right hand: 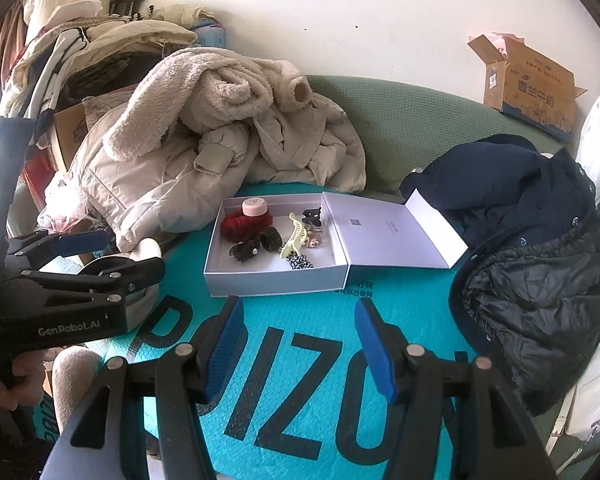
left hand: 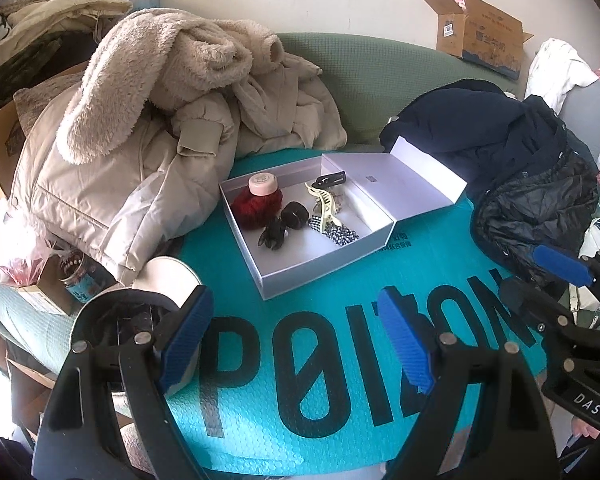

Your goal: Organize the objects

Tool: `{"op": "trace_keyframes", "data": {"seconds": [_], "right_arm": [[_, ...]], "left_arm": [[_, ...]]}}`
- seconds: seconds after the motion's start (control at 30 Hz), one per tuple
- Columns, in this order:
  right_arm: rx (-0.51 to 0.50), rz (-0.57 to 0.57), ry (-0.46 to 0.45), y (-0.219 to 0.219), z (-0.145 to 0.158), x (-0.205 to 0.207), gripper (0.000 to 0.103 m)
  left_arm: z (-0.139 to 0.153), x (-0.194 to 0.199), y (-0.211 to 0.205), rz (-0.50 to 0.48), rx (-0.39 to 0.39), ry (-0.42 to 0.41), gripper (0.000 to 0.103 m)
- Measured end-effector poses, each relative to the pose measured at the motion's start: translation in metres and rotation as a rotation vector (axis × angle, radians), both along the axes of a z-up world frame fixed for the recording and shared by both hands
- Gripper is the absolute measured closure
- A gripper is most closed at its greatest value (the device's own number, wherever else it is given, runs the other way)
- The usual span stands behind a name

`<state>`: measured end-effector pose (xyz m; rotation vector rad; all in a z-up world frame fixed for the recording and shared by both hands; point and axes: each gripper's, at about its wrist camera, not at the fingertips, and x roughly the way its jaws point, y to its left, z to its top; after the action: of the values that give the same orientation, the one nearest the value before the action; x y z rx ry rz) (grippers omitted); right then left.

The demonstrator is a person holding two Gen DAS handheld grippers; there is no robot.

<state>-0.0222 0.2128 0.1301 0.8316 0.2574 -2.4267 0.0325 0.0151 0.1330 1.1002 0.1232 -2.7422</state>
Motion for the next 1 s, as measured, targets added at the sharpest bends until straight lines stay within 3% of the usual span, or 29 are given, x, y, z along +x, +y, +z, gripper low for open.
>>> {"op": "trace_keyframes", "data": {"seconds": [1.0], "right_arm": [[0.012, 0.021, -0.018, 0.0, -0.007, 0.015, 0.045]], "left_arm": [[-0.012, 0.013, -0.003, -0.01, -0.001, -0.049, 0.02]]}}
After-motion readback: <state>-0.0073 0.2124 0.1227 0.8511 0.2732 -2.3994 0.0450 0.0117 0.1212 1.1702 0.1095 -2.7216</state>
